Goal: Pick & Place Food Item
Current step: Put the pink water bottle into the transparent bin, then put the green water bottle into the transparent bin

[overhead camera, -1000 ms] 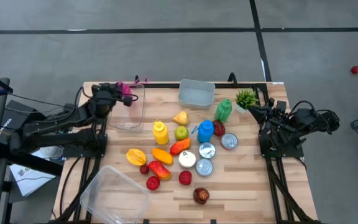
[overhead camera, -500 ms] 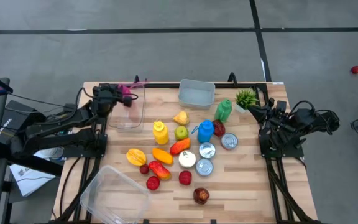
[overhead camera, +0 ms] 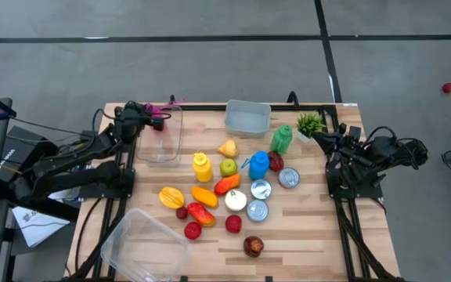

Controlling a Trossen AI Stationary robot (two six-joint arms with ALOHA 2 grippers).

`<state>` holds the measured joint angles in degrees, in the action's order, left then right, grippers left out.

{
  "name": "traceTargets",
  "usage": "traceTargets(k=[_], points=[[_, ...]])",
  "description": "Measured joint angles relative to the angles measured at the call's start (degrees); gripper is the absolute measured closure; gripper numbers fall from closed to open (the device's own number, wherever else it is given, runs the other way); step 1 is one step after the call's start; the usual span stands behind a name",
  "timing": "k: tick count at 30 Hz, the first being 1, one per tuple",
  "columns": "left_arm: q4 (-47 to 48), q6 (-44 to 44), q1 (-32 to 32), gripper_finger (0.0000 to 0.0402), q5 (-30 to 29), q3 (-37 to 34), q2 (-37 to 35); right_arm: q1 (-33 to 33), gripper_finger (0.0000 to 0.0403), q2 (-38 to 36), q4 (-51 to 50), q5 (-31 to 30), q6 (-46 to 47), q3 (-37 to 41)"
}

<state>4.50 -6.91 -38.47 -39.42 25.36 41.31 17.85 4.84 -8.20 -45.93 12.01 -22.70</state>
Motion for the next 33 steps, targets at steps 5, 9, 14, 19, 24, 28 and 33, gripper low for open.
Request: traceTargets(k=[5, 9, 14, 19, 24, 28, 33], points=[[-0.5, 0.0, -0.4, 0.0356, 0.3, 0.0, 1.4, 0.0, 0.0403, 0.0, -0.1, -0.5, 0.0, 0.0], [-1.5, -0.1, -0.4, 0.0356, 0.9, 0.1, 3.3, 0.0, 0.0403, 0.0, -0.1, -0.5, 0.0, 0.0], [-2.4, -1.4, -0.4, 0.0352, 0.7, 0.1, 4.2, 0.0, 0.0403, 0.0, -0.1, -0.5, 0.0, 0.0], [-3.1, -1.5, -0.4, 0.0338, -1.6, 0.0, 3.7, 0.0, 0.0403, 0.0, -0.1, -0.4, 0.0, 0.0], [-3.2, -1.1, -0.4, 0.0311, -2.7, 0.0, 3.7, 0.0, 0.0403, 0.0, -0.1, -0.4, 0.0, 0.0], [-3.2, -1.1, -0.7, 0.0285, -2.7, 0.0, 3.7, 0.0, 0.0403, 0.0, -0.1, -0.4, 0.0, 0.0], [-3.8, -0.8, -0.9, 0.0248, -2.7, 0.0, 3.7, 0.0, 0.0403, 0.0, -0.1, -0.4, 0.0, 0.0]])
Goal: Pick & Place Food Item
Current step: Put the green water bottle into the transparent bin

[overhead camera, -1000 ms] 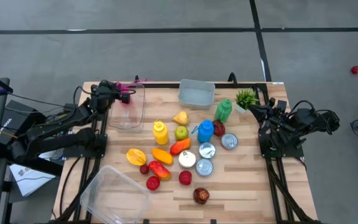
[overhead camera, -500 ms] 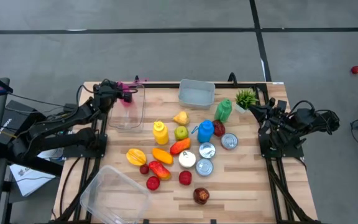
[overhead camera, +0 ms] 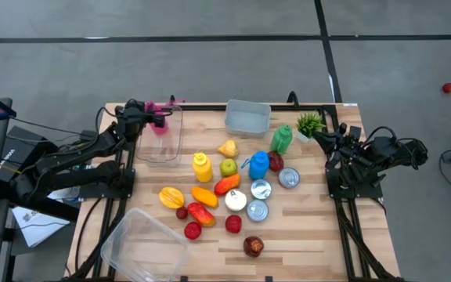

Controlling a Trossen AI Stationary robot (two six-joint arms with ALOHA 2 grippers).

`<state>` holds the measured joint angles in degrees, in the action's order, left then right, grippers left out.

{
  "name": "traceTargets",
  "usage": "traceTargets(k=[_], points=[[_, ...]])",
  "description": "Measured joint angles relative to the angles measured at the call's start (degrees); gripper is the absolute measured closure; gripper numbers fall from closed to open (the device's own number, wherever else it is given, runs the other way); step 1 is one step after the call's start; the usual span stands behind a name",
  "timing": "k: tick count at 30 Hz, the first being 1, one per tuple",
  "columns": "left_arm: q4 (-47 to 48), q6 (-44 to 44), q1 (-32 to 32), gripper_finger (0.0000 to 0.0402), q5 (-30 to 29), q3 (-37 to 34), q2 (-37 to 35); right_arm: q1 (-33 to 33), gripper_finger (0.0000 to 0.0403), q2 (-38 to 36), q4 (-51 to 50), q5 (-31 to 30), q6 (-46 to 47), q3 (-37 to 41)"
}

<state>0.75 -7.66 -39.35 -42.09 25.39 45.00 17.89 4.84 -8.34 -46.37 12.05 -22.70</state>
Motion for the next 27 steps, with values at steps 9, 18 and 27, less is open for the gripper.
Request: traceTargets(k=[9, 18, 27], points=[[-1.8, 0.2, 0.1, 0.0145, 7.0, 0.0, -4.3, 0.0, 0.0403, 0.0, 0.0, 0.0, 0.0, 0.0], [-1.7, 5.8, 7.3, 0.0108, 16.0, 5.0, -9.5, 0.0, 0.0403, 0.0, 1.0, 0.0, 0.1, 0.0], [-1.6, 7.7, 18.2, 0.0108, 15.6, 14.2, -9.4, 0.0, 0.0362, 4.8, 0.9, -5.2, 0.1, -2.5]])
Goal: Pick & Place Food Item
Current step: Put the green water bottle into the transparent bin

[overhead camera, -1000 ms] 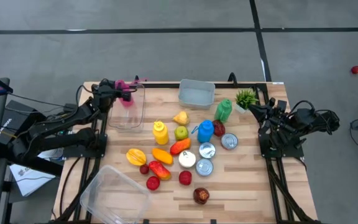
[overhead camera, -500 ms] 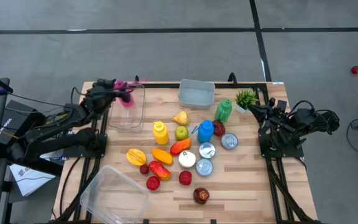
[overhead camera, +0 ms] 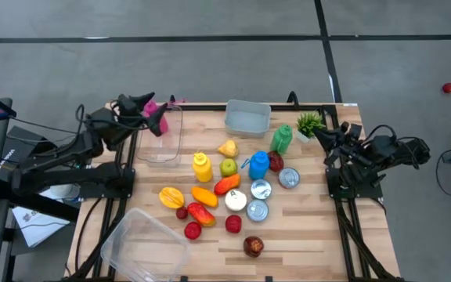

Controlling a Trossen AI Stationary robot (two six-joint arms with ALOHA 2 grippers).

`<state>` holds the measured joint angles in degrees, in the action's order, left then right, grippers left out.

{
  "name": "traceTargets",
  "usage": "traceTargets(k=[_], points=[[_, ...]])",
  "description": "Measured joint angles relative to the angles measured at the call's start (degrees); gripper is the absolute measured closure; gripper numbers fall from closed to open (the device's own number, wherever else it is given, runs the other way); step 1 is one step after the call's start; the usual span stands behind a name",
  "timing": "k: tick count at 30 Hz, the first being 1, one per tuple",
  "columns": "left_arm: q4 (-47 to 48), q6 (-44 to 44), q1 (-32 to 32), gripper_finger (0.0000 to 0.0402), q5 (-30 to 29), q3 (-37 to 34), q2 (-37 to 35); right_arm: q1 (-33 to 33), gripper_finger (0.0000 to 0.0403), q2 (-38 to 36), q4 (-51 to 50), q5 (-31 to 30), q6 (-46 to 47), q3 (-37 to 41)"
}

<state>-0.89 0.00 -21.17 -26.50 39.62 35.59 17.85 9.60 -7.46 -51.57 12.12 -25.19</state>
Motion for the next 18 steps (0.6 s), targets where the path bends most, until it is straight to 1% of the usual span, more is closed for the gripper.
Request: traceTargets(k=[3, 7, 11, 13, 15, 18], points=[[0.0, 0.1, 2.8, 0.0108, 0.0, 2.1, 0.0, 0.0, 0.0318, 6.3, -2.7, -3.5, -1.4, -3.5], [0.0, 0.0, 5.5, 0.0108, 0.0, 2.7, 0.0, -1.4, 0.0251, 16.1, -10.1, -8.4, -0.8, -9.7], [0.1, -0.2, 7.2, 0.0108, 0.0, 2.7, 0.0, -6.0, 0.0195, 24.6, -21.1, -8.5, 5.7, -16.3], [0.0, -0.2, 8.0, 0.0108, 0.0, 2.7, 0.0, -9.1, 0.0181, 28.0, -27.3, -6.7, 9.6, -18.9], [0.0, -0.2, 8.7, 0.0108, 0.0, 2.7, 0.0, -12.9, 0.0175, 31.1, -31.4, -3.2, 11.8, -20.4], [-0.1, -0.3, 9.5, 0.0108, 0.0, 2.7, -0.4, -18.7, 0.0176, 35.3, -32.0, 4.5, 11.9, -20.6]])
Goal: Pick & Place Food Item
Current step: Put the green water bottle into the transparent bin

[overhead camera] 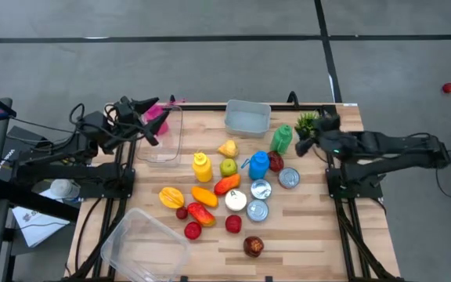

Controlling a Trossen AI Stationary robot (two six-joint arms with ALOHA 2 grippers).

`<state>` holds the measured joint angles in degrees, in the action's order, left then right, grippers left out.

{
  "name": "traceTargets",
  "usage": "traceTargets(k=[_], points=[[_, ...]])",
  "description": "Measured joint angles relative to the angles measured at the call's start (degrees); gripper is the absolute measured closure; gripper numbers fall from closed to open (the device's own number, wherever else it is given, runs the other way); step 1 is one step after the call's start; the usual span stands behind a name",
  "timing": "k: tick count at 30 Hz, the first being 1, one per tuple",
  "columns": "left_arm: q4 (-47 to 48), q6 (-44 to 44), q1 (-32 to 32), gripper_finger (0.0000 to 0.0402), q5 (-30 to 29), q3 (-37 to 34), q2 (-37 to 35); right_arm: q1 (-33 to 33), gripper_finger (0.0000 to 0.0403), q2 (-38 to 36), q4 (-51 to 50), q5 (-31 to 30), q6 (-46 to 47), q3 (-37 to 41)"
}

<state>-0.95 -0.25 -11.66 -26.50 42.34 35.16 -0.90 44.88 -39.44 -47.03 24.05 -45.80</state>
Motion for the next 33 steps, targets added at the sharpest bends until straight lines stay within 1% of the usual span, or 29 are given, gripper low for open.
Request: traceTargets(k=[4, 8, 12, 18, 23, 30, 33], points=[[0.0, 0.0, 0.5, 0.0108, 0.0, 0.0, 0.0, -6.7, 0.0179, 4.3, 0.6, 7.3, -1.3, 0.1], [0.0, 0.0, 0.5, 0.0108, 0.0, 0.0, 0.0, -10.4, 0.0176, 6.0, 5.4, 13.7, -5.4, 0.1], [0.1, -0.2, 0.5, 0.0108, 0.0, 0.0, 0.0, -13.2, 0.0174, 6.1, 6.7, 15.5, -7.4, 0.1], [0.1, -0.2, 0.5, 0.0108, 0.0, 0.0, 0.0, -16.3, 0.0174, 6.0, 9.0, 22.1, -10.1, 0.1], [0.1, -0.2, 0.5, 0.0108, 0.0, 0.0, 0.0, -17.3, 0.0174, 7.1, 10.1, 23.2, -11.0, 0.5], [0.1, -1.3, 0.5, 0.0108, 0.0, 0.0, 0.0, -17.3, 0.0174, 5.3, 14.9, 23.2, -10.7, 6.7], [0.1, -1.4, 0.5, 0.0108, 0.0, 0.0, 0.0, -17.5, 0.0175, 4.6, 15.7, 23.2, -11.1, 7.3]])
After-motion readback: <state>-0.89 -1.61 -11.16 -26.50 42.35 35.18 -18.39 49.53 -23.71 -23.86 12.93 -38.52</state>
